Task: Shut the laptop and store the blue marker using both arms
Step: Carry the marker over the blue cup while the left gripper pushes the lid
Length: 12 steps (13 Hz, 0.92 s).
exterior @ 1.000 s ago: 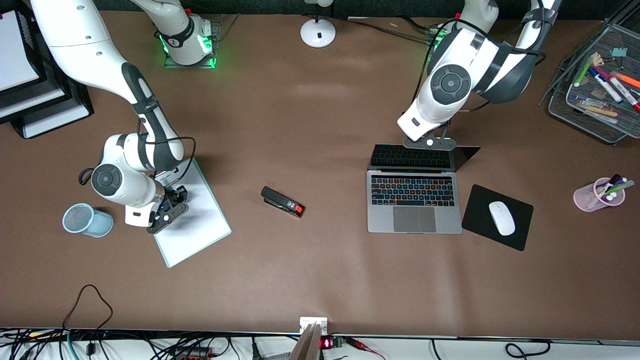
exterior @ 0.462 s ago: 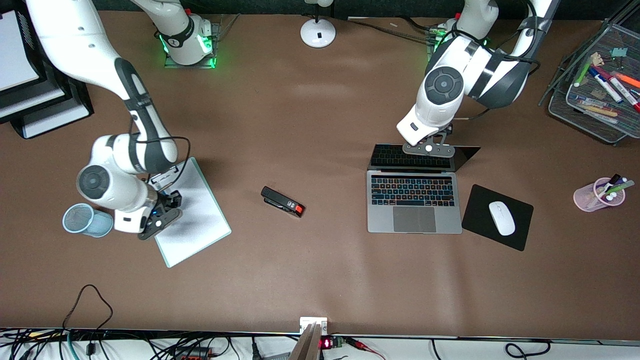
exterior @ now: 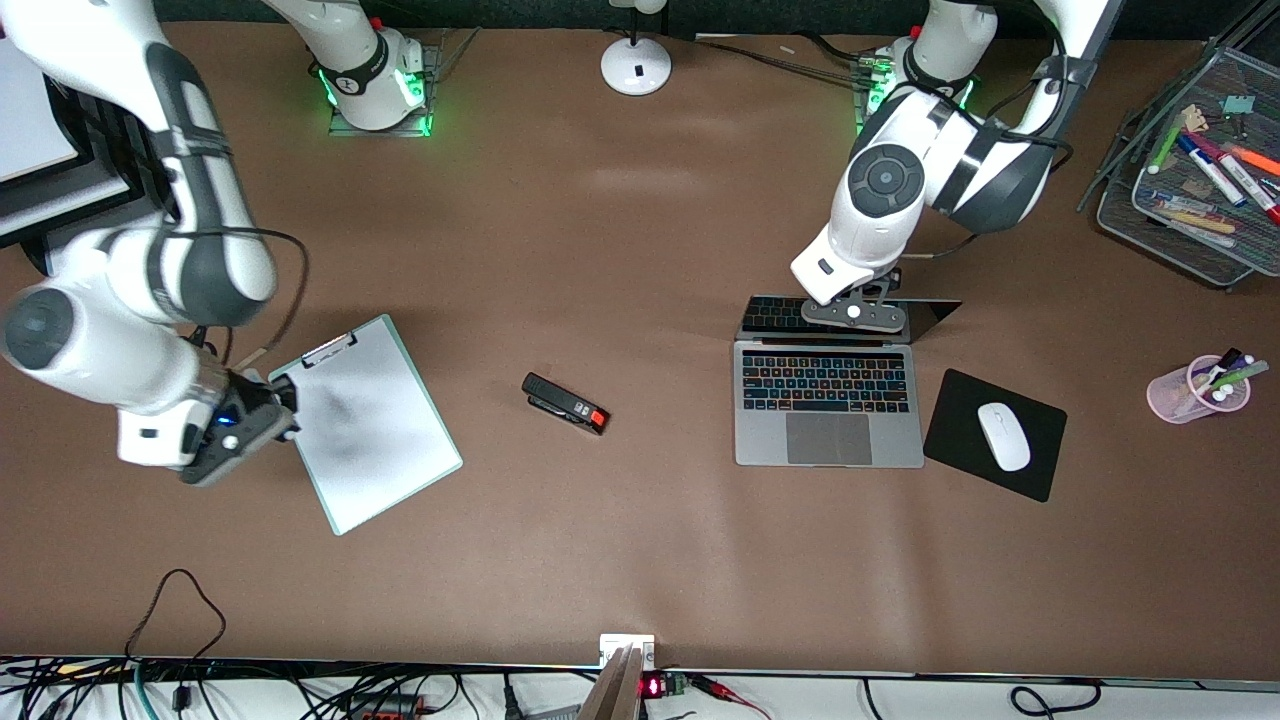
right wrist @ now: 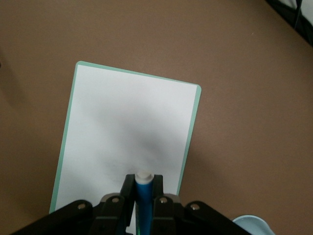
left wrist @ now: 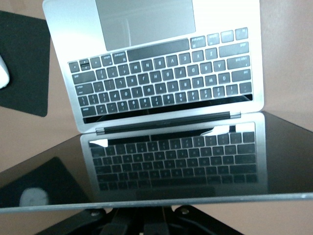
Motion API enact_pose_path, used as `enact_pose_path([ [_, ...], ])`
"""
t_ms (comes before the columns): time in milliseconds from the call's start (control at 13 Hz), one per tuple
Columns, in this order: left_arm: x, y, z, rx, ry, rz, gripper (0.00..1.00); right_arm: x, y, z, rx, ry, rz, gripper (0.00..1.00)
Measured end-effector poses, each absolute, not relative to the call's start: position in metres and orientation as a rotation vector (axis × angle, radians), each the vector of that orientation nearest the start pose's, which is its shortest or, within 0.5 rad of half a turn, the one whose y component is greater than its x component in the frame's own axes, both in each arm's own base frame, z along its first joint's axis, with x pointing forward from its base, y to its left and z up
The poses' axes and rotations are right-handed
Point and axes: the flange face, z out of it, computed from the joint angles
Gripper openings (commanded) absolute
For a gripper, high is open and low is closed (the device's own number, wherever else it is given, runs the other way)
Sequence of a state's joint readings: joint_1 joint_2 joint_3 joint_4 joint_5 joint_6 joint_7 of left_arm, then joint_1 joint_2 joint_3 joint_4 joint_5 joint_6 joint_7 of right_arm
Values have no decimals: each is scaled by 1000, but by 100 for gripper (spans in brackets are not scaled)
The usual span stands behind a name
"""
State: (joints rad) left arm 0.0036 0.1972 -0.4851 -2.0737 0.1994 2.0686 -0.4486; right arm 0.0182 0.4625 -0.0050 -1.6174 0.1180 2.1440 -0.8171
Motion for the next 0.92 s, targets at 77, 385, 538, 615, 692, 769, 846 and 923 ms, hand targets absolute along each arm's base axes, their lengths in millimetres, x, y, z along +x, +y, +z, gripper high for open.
enact_pose_path([
  [77,504,-241,331,-2994,202,174,0,684,0,371,-2794,-1185,-184,0],
  [385,524,-230,331,-3017,192,76,0,680,-63,394,-2581,-1293,-287,0],
  [538,537,-226,332,-3024,190,39,0,680,-97,410,-2502,-1378,-388,0],
  [615,543,-226,332,-3031,186,32,0,680,-113,417,-2468,-1425,-440,0],
  [692,549,-227,331,-3037,185,32,0,679,-126,423,-2429,-1470,-503,0],
  [769,553,-227,326,-3033,196,31,0,679,-137,427,-2387,-1511,-564,0],
  [846,556,-227,321,-3023,216,22,0,677,-146,429,-2339,-1540,-617,0],
  [923,560,-226,316,-3018,227,17,0,673,-156,428,-2284,-1557,-663,0],
])
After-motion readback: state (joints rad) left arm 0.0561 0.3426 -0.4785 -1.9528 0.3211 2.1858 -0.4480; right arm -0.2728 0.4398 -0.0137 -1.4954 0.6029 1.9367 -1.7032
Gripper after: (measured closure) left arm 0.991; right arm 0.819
